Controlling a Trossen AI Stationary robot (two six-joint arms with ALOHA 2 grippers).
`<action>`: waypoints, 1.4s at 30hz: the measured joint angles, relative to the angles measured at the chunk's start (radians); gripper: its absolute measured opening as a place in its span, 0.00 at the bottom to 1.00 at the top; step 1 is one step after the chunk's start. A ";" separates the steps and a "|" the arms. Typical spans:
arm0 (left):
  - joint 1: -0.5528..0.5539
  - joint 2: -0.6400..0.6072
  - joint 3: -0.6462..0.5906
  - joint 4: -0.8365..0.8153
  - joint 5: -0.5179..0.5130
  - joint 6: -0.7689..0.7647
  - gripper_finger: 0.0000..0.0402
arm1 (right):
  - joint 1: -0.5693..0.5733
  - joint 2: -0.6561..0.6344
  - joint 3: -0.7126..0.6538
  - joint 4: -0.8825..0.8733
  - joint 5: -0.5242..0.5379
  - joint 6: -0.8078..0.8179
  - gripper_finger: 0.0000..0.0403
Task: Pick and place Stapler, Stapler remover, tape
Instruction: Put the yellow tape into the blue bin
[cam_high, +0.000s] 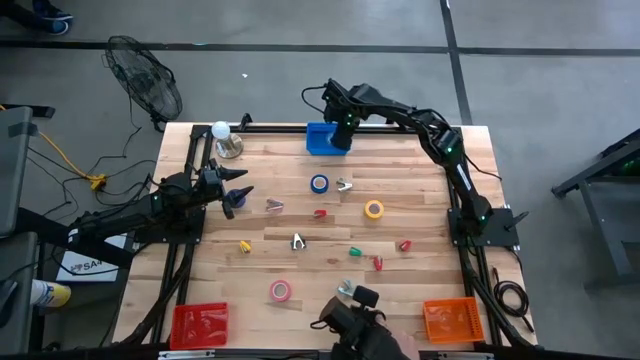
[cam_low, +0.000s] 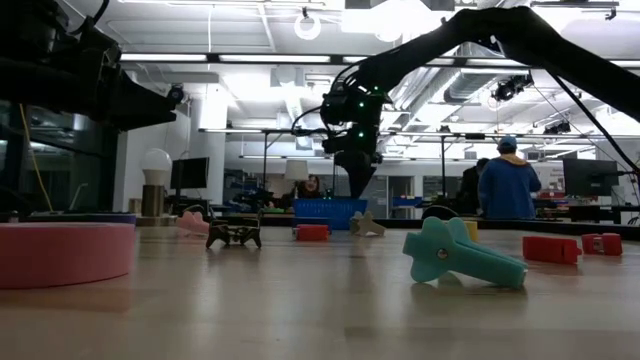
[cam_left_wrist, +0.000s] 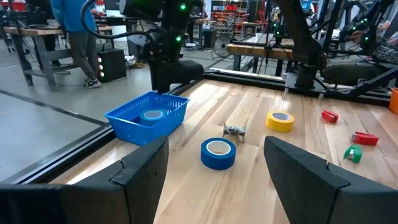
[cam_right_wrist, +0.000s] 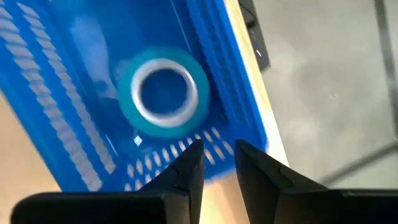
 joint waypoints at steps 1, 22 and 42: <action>0.000 0.000 0.000 0.000 0.000 0.000 0.65 | 0.000 -0.009 -0.001 -0.017 0.009 0.004 0.20; 0.000 0.000 0.000 -0.005 0.015 0.000 0.65 | 0.001 -0.188 -0.150 -0.228 -0.018 0.096 0.45; 0.000 0.000 0.000 -0.006 0.021 0.000 0.65 | 0.059 -0.654 -0.944 0.138 -0.080 0.284 0.49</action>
